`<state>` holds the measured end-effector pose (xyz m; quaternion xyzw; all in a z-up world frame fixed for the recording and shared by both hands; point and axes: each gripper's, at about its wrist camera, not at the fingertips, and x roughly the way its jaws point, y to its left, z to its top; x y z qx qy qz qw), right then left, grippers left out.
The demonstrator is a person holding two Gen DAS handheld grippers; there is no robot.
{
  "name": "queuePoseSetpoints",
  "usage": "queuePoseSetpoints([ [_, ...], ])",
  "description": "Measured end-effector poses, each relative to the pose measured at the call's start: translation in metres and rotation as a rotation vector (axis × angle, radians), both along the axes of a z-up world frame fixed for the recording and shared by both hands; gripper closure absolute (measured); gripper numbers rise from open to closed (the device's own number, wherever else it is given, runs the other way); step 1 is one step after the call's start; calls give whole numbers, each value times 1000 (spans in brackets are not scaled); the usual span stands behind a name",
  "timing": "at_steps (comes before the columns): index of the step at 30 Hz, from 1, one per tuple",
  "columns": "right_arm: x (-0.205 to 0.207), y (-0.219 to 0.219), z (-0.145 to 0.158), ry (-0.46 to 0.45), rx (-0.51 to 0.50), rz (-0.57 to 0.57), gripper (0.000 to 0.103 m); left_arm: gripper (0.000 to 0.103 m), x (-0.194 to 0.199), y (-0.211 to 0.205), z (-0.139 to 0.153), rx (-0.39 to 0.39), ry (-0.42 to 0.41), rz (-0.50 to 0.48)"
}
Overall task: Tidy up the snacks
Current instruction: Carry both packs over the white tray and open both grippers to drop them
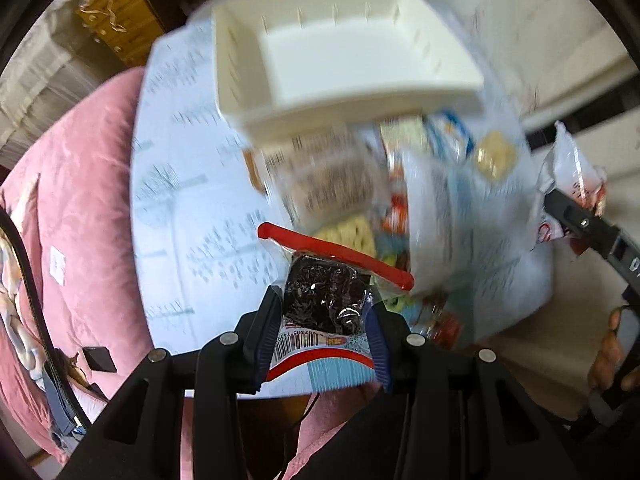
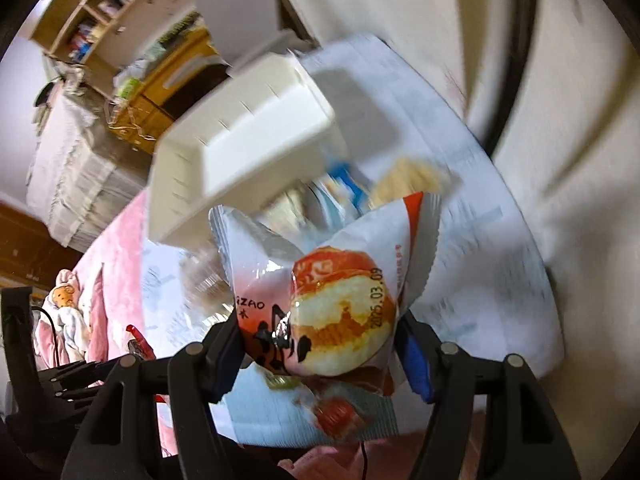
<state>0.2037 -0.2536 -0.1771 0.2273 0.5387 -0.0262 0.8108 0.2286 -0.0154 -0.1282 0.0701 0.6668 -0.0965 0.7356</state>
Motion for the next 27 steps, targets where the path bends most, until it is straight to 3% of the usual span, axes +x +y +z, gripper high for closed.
queuePoseSetpoints([
  [4, 25, -1, 17, -58, 4, 40, 36, 64, 16, 1, 36, -8, -115, 43],
  [11, 73, -4, 34, -133, 13, 104, 36, 64, 56, -2, 71, -14, -253, 127],
  [18, 120, -7, 34, -187, 33, 167, 36, 64, 91, -11, 79, -59, -356, 167],
  [27, 163, -6, 25, -208, 63, 207, 34, 62, 129, -24, 69, -114, -424, 183],
])
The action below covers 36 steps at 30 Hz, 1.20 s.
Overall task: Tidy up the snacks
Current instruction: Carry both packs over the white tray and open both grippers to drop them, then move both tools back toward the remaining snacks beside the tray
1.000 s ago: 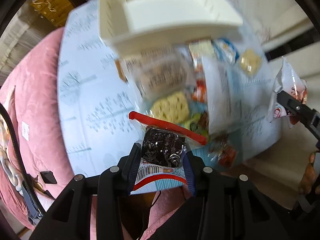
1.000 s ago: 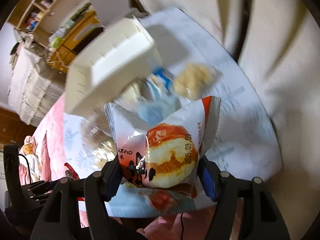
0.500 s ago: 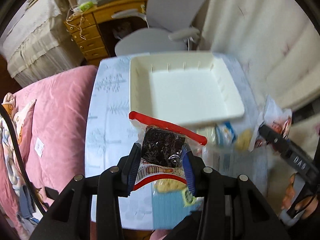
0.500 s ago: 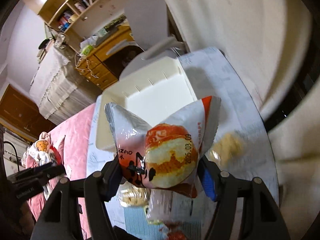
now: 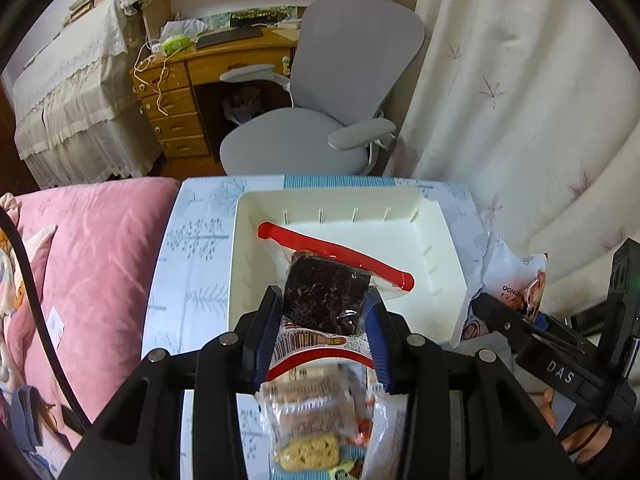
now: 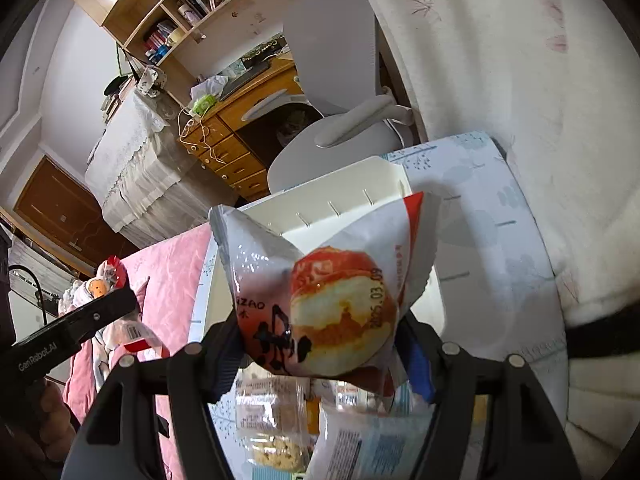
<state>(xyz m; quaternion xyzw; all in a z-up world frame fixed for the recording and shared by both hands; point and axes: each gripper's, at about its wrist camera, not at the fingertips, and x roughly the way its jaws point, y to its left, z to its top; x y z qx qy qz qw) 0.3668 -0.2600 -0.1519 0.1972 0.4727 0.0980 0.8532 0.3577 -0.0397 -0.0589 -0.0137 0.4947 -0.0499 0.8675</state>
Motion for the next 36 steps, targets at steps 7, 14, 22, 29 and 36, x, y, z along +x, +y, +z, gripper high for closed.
queuePoseSetpoints([
  [7, 15, 4, -12, 23, -11, 20, 20, 39, 11, 2, -14, -24, 51, 31],
  [14, 9, 6, -18, 53, 19, 23, 20, 38, -5, 7, -14, 5, 78, 35],
  [22, -17, 11, -8, 37, 9, 15, 20, 36, -43, 21, -5, 12, 72, 33],
  [29, -50, 19, 2, 23, -58, -1, 20, 34, -90, 46, -7, -17, 86, 43],
  [36, -90, 32, 12, 10, -92, -49, 20, 34, -126, 73, -9, -50, 103, -14],
])
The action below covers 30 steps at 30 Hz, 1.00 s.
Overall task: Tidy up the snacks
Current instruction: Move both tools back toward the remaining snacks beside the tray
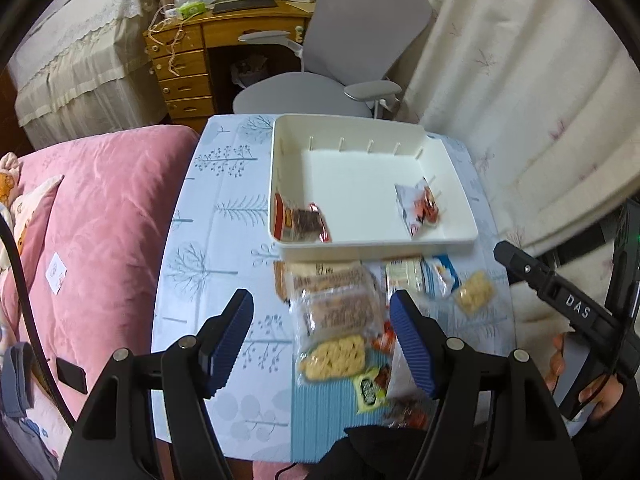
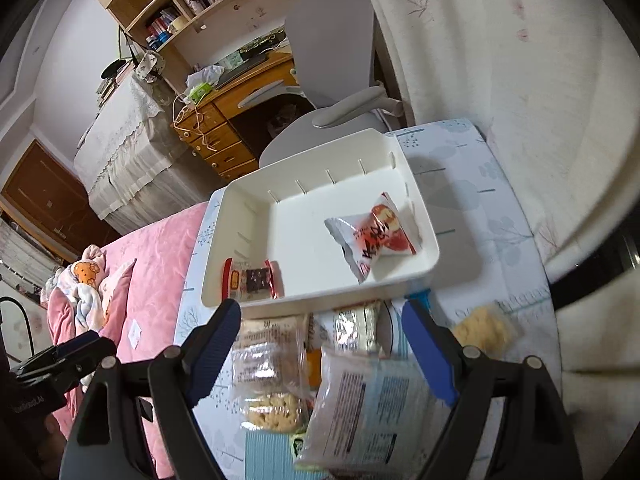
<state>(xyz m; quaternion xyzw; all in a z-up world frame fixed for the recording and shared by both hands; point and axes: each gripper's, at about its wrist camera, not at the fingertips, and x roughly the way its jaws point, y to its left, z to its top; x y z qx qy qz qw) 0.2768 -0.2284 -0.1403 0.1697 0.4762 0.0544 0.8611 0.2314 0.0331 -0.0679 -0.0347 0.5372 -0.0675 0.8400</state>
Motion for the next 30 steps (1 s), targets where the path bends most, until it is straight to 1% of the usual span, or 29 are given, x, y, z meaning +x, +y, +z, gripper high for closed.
queuePoseSetpoints([
  [7, -50, 18, 10, -12, -30, -123, 20, 33, -26, 24, -1, -16, 8, -115],
  [12, -90, 31, 11, -9, -40, -235, 20, 33, -44, 43, -3, -18, 5, -227],
  [19, -146, 54, 1, 2, -45, -387, 20, 33, -61, 66, -9, 2, 1, -346],
  [23, -175, 69, -11, 14, -60, -455, 20, 33, -63, 73, -16, 19, -3, -390],
  [28, -203, 81, -25, 21, -109, -493, 20, 33, -63, 74, -25, 56, -20, -444],
  [30, -212, 84, -29, 4, -132, -492, 20, 31, -61, 72, -30, 79, -19, -457],
])
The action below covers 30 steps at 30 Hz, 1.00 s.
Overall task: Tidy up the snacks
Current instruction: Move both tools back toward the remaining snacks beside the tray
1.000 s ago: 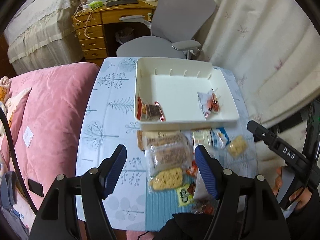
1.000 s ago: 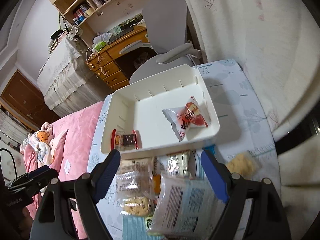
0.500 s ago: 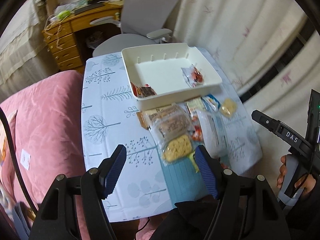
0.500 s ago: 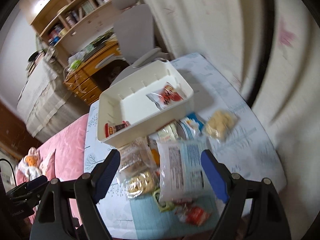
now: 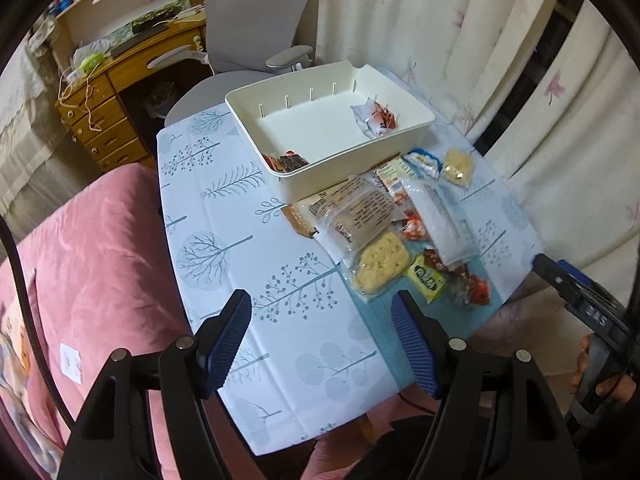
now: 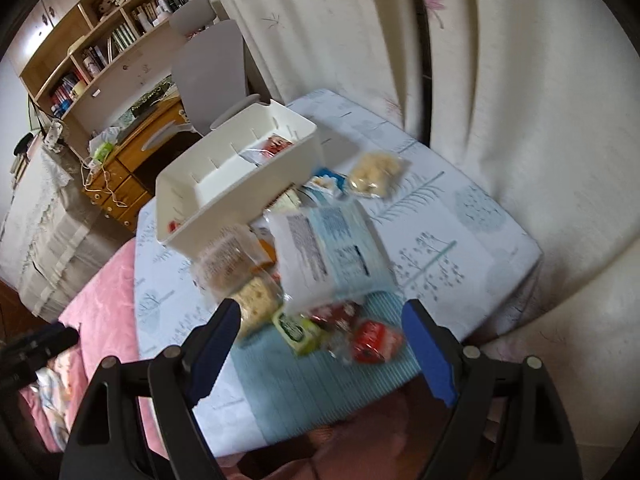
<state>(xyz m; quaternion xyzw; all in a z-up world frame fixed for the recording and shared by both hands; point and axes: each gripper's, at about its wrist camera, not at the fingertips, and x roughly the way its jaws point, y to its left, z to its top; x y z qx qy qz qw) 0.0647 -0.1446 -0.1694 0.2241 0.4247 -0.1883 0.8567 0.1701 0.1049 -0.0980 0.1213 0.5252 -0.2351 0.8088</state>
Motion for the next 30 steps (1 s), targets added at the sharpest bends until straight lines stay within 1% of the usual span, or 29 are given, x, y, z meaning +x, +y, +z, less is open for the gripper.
queuePoseSetpoints([
  [5, -14, 0, -11, -25, -52, 16, 20, 31, 11, -15, -17, 81, -22, -65],
  [8, -19, 4, -19, -26, -115, 61, 20, 31, 18, -30, -30, 141, -26, -110],
  [11, -19, 11, -31, -9, -174, 123, 20, 31, 26, -44, -41, 165, -13, -150],
  [16, -13, 14, -57, 57, -196, 188, 20, 31, 43, -67, -62, 209, 26, -212],
  [18, -9, 15, -68, 99, -207, 214, 20, 31, 51, -76, -72, 230, 52, -231],
  [20, -3, 17, -79, 147, -224, 249, 20, 31, 60, -84, -81, 232, 87, -246],
  [25, 7, 18, -101, 225, -253, 322, 20, 27, 84, -102, -105, 259, 140, -264],
  [27, 12, 13, -106, 245, -238, 326, 20, 22, 94, -108, -114, 265, 156, -268],
  [30, 16, 5, -112, 266, -219, 327, 20, 20, 106, -118, -127, 256, 180, -287],
])
